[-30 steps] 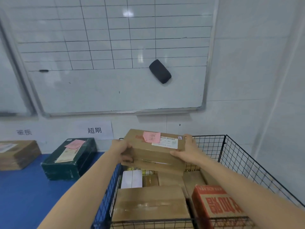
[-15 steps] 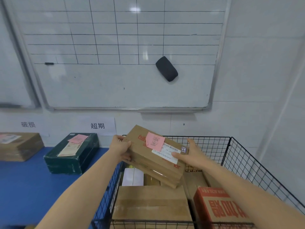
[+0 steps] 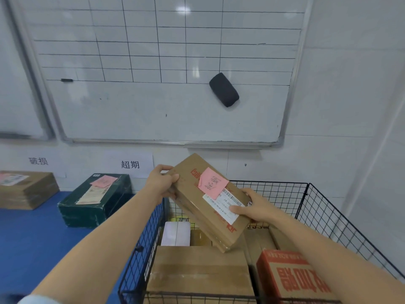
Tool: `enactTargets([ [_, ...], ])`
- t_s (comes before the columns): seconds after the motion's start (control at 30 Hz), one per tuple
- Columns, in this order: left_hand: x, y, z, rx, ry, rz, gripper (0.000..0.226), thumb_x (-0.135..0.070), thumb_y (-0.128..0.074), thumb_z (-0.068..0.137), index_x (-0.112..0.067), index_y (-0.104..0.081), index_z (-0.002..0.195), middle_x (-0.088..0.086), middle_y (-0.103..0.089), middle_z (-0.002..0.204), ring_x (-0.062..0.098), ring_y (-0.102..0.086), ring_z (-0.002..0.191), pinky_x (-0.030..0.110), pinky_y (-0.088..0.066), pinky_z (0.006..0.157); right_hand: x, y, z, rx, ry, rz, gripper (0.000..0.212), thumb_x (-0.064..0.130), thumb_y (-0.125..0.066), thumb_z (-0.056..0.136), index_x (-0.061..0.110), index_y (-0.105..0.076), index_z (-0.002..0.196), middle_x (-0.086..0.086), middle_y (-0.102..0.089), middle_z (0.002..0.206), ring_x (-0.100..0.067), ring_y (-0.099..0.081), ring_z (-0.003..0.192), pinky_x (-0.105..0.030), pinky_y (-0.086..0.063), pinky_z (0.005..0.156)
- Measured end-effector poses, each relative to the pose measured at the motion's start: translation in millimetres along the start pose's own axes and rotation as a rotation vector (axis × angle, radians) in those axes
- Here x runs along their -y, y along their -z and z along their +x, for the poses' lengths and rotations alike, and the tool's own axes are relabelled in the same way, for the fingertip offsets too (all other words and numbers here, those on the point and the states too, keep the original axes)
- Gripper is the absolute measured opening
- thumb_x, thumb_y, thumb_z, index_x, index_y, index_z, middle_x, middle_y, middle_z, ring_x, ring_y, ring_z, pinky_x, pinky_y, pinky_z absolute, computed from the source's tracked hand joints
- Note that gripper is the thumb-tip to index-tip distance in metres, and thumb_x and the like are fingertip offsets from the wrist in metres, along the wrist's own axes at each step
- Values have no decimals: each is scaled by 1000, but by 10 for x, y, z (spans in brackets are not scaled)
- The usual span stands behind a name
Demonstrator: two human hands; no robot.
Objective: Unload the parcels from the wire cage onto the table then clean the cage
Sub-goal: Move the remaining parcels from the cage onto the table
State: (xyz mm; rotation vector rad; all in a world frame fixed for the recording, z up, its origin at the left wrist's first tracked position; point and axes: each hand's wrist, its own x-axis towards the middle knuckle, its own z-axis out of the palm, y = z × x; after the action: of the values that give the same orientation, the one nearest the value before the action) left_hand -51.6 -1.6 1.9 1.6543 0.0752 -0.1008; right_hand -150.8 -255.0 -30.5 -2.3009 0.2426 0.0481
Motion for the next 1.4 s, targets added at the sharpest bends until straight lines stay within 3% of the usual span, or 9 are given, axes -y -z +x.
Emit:
enactTargets([
  [0.17,-23,-350,-55,34,-39,39,82,-13,-77,77,-17,-27,142,14,-44,138,32,-52,118,47,-46,100,83,-73,-10,-162,-70,156,66,44,-75,78,23,-45,133,9,-56,109,-16,-62,99,-37,-58,77],
  [0.3,120,-621,-225,195,-93,324,79,-26,-83,69,-17,-38,133,4,-57,128,24,-57,114,42,-51,95,142,-141,-64,-228,-184,257,64,40,-76,78,20,-46,131,2,-57,116,-23,-61,103,-43,-59,74],
  [0.47,458,-754,-164,347,-22,338,133,-46,-87,37,-46,-7,143,0,-51,132,23,-59,111,48,-53,89,171,-225,-210,-292,-174,143,59,44,-66,85,17,-43,132,0,-56,125,-22,-61,103,-34,-59,60],
  [0.63,280,-622,-400,365,-29,236,106,-12,-77,76,-38,-5,150,2,-61,121,22,-69,89,35,-59,66,246,-260,-411,-204,37,-11,56,40,-69,85,22,-48,133,7,-56,128,-13,-57,111,-29,-51,87],
  [0.73,205,-532,-450,323,-48,255,95,-10,-67,86,-35,-3,151,4,-56,130,22,-66,94,36,-58,71,345,-245,-530,-125,143,0,62,40,-76,79,29,-48,134,15,-57,125,-5,-56,108,-15,-45,81],
  [0.83,154,-438,-501,273,-63,291,92,-13,-65,87,-33,-2,151,2,-52,135,23,-62,104,44,-55,87,416,-256,-601,-108,174,-30,83,43,-84,67,31,-41,136,17,-52,128,-5,-51,114,-20,-45,90],
  [0.93,42,-340,-542,260,-79,263,86,-12,-63,89,-34,-8,151,2,-55,132,23,-63,102,42,-57,82,475,-261,-626,-136,182,-88,99,48,-88,55,29,-38,137,8,-50,133,-13,-47,125,-39,-44,103],
  [1.23,-433,187,-886,59,-102,209,48,-6,-61,89,-26,-37,126,7,-63,115,27,-67,91,54,-55,80,698,-168,-886,-134,199,-125,130,48,-85,64,13,2,154,-6,-8,161,-21,-13,147,-36,-21,116],
  [1.4,-367,558,-1093,-106,-107,207,59,-7,-65,84,-25,-35,132,6,-60,121,29,-63,103,46,-56,81,839,-291,-972,-109,257,-184,132,46,-86,62,16,3,154,-5,-8,161,-22,-12,148,-40,-22,117],
])
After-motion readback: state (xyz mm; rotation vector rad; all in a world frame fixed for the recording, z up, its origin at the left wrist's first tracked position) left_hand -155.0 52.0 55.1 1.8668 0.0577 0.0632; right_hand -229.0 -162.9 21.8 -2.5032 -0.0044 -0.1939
